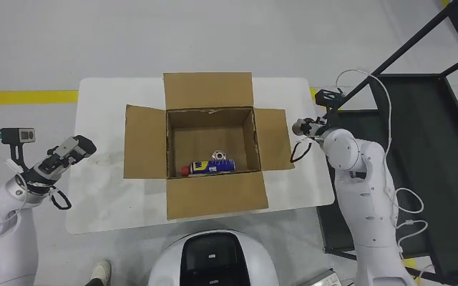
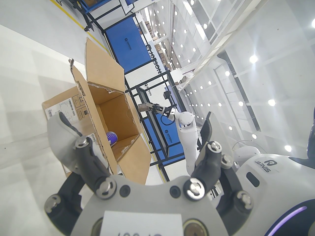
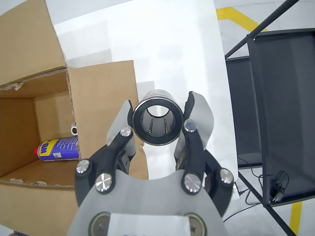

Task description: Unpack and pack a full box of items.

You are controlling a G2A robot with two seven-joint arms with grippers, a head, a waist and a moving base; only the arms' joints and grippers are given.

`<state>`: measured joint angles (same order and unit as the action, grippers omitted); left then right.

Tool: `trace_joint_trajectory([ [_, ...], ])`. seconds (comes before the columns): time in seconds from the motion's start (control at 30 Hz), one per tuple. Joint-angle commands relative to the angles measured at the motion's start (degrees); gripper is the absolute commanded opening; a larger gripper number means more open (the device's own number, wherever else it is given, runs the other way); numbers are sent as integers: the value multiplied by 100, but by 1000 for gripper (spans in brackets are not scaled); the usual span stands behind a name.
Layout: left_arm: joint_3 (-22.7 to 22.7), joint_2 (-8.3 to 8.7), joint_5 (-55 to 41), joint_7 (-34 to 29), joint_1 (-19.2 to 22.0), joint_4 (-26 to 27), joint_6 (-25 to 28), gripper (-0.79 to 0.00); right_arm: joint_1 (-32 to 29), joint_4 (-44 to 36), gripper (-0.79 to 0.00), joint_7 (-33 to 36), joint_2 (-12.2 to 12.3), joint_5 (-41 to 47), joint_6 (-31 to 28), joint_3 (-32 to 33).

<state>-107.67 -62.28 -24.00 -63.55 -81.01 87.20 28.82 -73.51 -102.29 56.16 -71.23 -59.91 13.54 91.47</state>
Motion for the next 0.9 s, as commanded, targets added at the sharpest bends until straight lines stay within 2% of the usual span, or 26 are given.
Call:
trace_joint_trajectory([
  [0.0, 0, 0, 0, 0, 0, 0, 0, 0, 25, 171, -785, -120, -4, -20, 25, -50],
  [0.3, 0, 0, 0, 0, 0, 0, 0, 0, 283, 838, -785, -435, -24, -310, 311, -315],
  [0.87, 0, 0, 0, 0, 0, 0, 0, 0, 961, 2661, -785, -1229, -140, -39, 576, -745],
])
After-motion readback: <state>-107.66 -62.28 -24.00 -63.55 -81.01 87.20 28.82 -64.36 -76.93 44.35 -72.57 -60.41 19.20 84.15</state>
